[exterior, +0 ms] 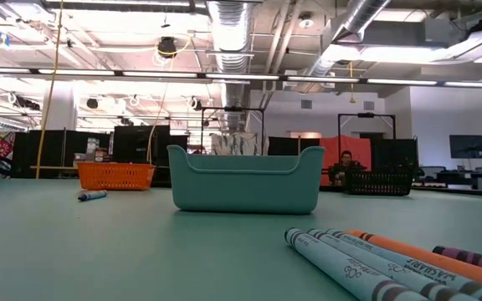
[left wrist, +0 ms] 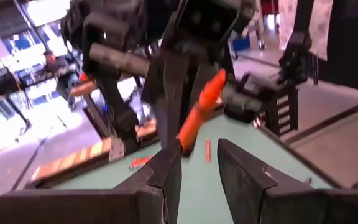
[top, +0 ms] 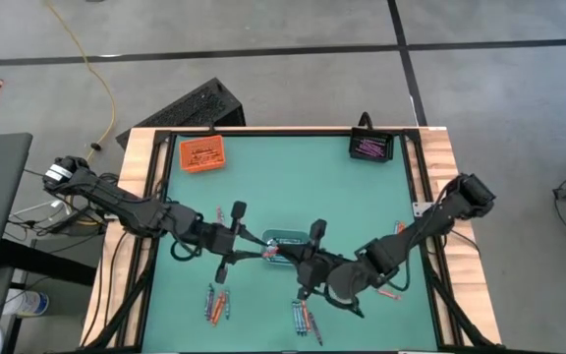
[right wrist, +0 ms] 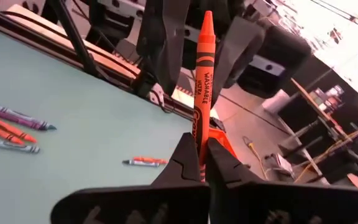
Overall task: Sort crayons
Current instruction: Put the orange crayon into the orange bin
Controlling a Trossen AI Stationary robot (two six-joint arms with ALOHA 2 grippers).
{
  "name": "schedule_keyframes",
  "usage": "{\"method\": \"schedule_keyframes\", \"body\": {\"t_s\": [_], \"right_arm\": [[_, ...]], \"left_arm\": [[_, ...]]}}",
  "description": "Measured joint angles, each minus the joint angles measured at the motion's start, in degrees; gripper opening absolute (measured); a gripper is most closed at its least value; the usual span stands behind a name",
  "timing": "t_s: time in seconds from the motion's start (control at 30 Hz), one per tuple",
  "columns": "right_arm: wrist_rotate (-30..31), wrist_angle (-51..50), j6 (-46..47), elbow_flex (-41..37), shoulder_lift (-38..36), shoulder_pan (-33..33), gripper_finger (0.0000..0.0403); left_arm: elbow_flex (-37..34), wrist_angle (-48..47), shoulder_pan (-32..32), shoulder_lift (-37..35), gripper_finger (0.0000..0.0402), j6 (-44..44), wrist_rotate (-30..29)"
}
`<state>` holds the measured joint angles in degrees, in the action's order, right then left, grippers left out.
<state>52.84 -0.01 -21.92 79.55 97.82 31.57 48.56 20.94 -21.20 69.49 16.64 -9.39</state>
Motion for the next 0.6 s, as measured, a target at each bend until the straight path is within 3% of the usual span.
{"method": "schedule_keyframes", "body": {"t_s": [0.47,0.6], "right_arm": [[-7.0,8.12,-5.63,0.0,-0.02,-3.25,0.0],[-8.44,8.83,-6.02,-0.02,-0.02,-3.56,0.0]], "left_arm": [[0.0,6.06,-0.01,0.28,0.0092,4.69,-0.56],[-0.02,7.54,-0.55,1.64,0.0066,7.47,-2.03]]}}
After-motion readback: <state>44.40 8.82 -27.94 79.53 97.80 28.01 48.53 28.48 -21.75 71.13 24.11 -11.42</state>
